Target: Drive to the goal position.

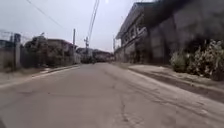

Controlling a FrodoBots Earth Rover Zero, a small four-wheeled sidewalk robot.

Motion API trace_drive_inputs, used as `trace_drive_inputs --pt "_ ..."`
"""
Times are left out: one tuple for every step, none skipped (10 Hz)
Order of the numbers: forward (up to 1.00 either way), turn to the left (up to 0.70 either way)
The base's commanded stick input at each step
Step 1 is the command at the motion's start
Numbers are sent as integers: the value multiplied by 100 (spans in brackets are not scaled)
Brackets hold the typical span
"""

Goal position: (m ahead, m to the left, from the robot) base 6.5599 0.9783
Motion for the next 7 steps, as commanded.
trace_drive_inputs --pt "100 1" --pt "100 1" --pt "100 1" --pt "100 -7" --pt "100 -39" --pt "100 -39" --pt "100 -39"
